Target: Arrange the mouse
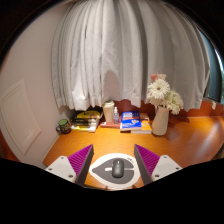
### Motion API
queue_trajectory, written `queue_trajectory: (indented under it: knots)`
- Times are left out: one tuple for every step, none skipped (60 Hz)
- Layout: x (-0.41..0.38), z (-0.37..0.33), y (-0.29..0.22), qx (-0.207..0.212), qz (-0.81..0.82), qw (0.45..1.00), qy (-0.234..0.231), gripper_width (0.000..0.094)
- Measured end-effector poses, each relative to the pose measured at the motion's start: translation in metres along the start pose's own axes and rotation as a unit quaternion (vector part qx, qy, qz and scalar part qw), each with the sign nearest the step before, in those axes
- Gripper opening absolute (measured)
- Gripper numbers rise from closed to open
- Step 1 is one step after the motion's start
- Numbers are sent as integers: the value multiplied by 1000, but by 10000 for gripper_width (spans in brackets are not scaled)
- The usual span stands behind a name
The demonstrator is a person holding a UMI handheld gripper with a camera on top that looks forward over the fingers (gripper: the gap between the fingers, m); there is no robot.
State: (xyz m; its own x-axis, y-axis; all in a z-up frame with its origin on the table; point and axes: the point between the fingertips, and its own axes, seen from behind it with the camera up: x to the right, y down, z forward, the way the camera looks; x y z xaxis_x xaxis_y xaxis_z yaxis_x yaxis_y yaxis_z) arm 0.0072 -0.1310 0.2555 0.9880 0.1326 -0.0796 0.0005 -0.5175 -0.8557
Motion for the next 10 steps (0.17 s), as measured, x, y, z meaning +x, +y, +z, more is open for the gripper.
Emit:
queue_trajectory:
  knots:
    - [-1, 0, 1, -1, 0, 1000, 0, 809]
    - [-1, 0, 3, -3, 0, 1000, 0, 809]
    - [-1, 0, 6, -3, 0, 1000, 0, 809]
    - [-2, 1, 7, -5, 1, 1000, 0, 810]
    - [-2, 1, 8, -6, 1, 1000, 0, 811]
    - [-3, 2, 9, -8, 2, 1000, -1, 812]
    - [-3, 2, 10, -8, 3, 1000, -2, 811]
    - [-4, 2, 11, -9, 3, 1000, -4, 811]
    - [-5, 2, 12, -10, 3, 1000, -5, 810]
    - [-5, 2, 12, -11, 3, 1000, -5, 810]
